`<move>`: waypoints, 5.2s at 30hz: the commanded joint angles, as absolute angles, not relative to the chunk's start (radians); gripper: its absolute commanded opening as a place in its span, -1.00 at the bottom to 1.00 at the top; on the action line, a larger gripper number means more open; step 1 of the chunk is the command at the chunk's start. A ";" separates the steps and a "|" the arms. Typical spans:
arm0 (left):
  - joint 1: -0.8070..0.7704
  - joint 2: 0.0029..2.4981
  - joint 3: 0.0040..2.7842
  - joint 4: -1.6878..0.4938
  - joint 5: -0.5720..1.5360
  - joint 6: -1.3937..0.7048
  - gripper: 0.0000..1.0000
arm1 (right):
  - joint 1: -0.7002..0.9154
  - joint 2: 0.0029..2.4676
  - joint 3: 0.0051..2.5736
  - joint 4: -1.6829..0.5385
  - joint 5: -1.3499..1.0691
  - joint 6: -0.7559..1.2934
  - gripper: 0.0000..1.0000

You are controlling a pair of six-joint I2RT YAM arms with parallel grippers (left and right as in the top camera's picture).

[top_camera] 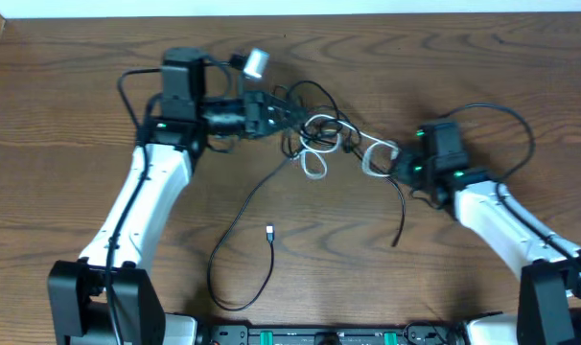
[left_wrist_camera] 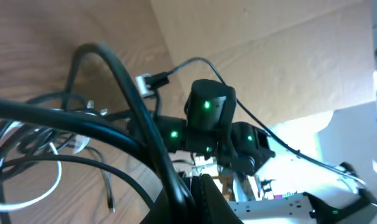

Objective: Untangle cables

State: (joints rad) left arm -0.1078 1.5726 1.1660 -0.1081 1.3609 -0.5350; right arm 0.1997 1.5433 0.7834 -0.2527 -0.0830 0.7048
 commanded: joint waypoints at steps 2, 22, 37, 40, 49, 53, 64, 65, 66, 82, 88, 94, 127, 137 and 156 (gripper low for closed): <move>-0.051 1.546 1.180 -0.103 1.422 -0.537 -0.85 | 0.093 1.504 0.789 -0.257 -0.112 0.628 -0.98; -0.097 1.547 1.180 -0.102 1.422 -0.618 -0.85 | 0.114 1.377 0.789 -0.109 -0.896 0.055 -0.30; -0.098 1.546 1.180 -0.103 1.335 -0.847 -0.85 | 0.445 1.394 0.789 -0.059 -0.603 0.059 -0.23; -0.098 1.547 1.180 -0.103 1.335 -0.879 -0.85 | 0.449 1.394 0.789 -0.039 -0.554 0.059 -0.20; -0.098 1.546 1.180 -0.103 1.354 -0.904 -0.85 | 0.449 1.461 0.789 0.043 -0.527 0.059 -0.15; -0.098 1.546 1.180 -0.103 1.354 -0.904 -0.85 | 0.450 1.525 0.789 0.117 -0.529 0.093 -0.17; -0.098 1.546 1.180 -0.103 1.354 -0.904 -0.85 | 0.439 1.562 0.789 0.184 -0.447 0.092 -0.19; -0.098 1.546 1.180 -0.103 1.354 -0.904 -0.85 | 0.440 1.567 0.789 0.190 -0.443 0.092 -0.19; -0.098 1.546 1.180 -0.103 1.354 -0.904 -0.85 | 0.439 1.573 0.789 0.193 -0.443 0.092 -0.19; -0.098 1.546 1.180 -0.103 1.354 -0.904 -0.85 | 0.439 1.667 0.789 0.247 -0.169 0.196 -0.56; -0.098 1.546 1.180 -0.103 1.354 -0.904 -0.85 | 0.439 1.667 0.789 0.258 -0.058 0.250 -0.98; -0.098 1.546 1.180 -0.103 1.354 -0.903 -0.85 | 0.402 1.666 0.789 0.244 0.142 0.276 -0.98; -0.098 1.547 1.180 -0.234 1.332 -0.274 -0.85 | -0.200 1.623 0.789 0.056 -0.877 0.343 -0.44; -0.170 1.547 1.180 -0.222 1.041 -0.828 -0.85 | 0.035 1.623 0.789 0.049 -1.112 0.476 -0.35; -0.258 1.547 1.180 -0.220 0.849 -1.551 -0.85 | 0.469 1.623 0.789 0.034 -0.583 0.192 -0.06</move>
State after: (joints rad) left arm -0.2607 1.5726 1.1660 -0.2230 0.8505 -1.4452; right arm 0.4358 1.6444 0.7872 0.0341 -0.7498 0.2680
